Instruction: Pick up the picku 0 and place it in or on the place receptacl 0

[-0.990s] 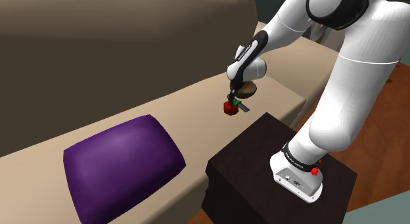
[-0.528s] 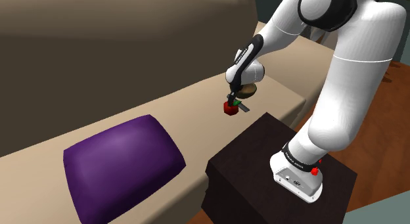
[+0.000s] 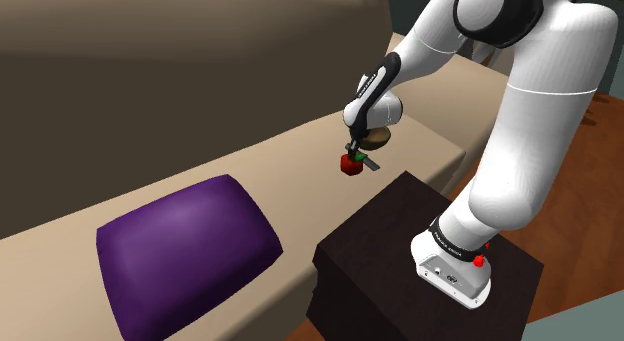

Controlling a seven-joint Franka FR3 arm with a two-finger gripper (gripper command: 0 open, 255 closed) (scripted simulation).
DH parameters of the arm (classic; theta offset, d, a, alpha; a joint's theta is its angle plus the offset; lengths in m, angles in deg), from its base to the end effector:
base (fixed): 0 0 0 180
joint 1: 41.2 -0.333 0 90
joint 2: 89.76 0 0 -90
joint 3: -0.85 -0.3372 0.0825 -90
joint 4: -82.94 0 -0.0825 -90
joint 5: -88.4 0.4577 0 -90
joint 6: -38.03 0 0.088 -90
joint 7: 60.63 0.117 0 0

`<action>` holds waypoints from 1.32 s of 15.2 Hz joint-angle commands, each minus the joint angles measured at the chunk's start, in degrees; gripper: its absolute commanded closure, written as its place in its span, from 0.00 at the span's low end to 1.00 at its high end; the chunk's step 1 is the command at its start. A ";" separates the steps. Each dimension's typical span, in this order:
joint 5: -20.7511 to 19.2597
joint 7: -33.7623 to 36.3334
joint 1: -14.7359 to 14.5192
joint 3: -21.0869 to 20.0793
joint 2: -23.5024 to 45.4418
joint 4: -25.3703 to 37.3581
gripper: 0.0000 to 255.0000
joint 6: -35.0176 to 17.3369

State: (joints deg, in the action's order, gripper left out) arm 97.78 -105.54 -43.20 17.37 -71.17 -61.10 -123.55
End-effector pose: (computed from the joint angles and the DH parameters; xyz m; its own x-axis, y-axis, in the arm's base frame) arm 0.4686 -0.1436 0.1031 0.9251 0.3789 -0.0245 0.3795 -0.9247 0.0307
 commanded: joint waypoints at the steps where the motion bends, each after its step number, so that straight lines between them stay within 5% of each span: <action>1: 0.00 0.00 0.00 -0.01 0.02 -0.03 1.00 0.01; 5: 0.00 0.00 -0.01 -0.01 0.02 -0.01 1.00 0.03; 20: -9.84 6.75 -3.79 5.61 -13.22 -1.11 1.00 11.51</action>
State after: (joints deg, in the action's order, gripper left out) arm 88.53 -99.18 -46.90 22.80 -83.58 -62.32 -112.91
